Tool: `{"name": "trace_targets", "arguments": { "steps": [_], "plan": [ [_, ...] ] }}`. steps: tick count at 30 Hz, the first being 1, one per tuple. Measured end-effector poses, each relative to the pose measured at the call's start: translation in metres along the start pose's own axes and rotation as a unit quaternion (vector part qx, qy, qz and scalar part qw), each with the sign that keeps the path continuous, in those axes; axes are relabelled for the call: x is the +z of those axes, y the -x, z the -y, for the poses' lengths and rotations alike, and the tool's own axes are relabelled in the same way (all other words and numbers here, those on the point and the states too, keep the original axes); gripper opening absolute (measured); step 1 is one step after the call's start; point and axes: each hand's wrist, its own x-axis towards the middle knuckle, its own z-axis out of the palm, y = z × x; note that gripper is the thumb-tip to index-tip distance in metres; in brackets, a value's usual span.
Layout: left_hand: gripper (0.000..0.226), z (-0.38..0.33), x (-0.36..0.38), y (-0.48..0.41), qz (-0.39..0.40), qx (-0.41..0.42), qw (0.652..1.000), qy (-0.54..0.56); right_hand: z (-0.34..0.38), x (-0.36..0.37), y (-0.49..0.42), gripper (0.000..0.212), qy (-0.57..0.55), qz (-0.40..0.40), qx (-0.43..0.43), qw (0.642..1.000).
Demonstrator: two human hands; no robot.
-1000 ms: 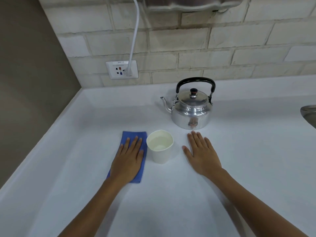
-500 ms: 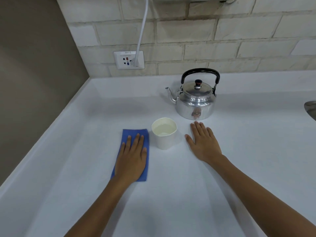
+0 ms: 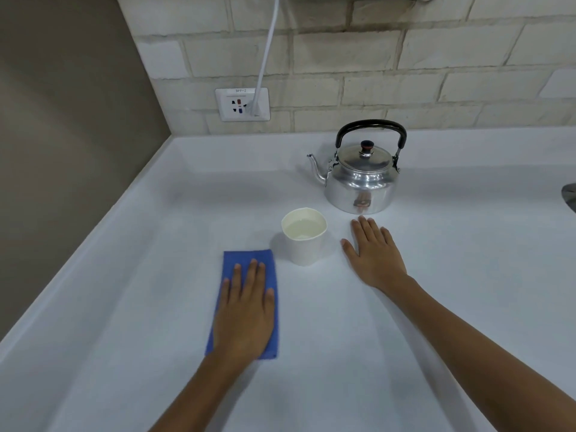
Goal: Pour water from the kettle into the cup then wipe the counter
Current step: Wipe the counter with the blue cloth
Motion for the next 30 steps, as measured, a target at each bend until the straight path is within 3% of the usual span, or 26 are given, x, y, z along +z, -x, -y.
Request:
{"name": "trace_targets", "arguments": {
  "steps": [4, 7, 9, 12, 17, 22, 25, 30],
  "plan": [
    [0.067, 0.000, -0.008, 0.028, 0.037, 0.062, 0.997, 0.004, -0.001, 0.000, 0.001, 0.061, 0.001, -0.002, -0.004, 1.000],
    [0.072, 0.035, -0.007, 0.020, 0.026, 0.024, 0.999, 0.016, -0.001, 0.000, 0.001, 0.061, -0.007, 0.000, -0.005, 1.000],
    [0.059, 0.045, -0.007, 0.013, 0.021, -0.020, 0.999, 0.017, -0.001, 0.000, 0.000, 0.061, -0.008, 0.000, -0.003, 1.000],
    [0.052, 0.016, -0.011, 0.016, 0.007, -0.047, 0.999, -0.007, 0.000, 0.001, 0.000, 0.061, -0.006, -0.001, -0.001, 1.000],
    [0.058, -0.051, -0.007, 0.037, 0.026, 0.049, 0.998, -0.020, -0.001, 0.001, -0.001, 0.061, 0.002, -0.007, -0.007, 1.000],
    [0.056, -0.015, -0.015, 0.038, 0.019, 0.049, 0.998, -0.031, 0.000, -0.002, 0.002, 0.060, -0.007, -0.009, -0.007, 1.000],
    [0.070, 0.005, -0.018, 0.039, 0.039, 0.007, 0.999, -0.023, 0.001, -0.002, 0.002, 0.060, -0.007, -0.003, -0.003, 1.000],
    [0.069, -0.039, -0.010, 0.045, 0.068, 0.021, 0.997, -0.039, 0.002, -0.001, 0.001, 0.060, 0.000, -0.013, -0.003, 1.000]
  ]
}}
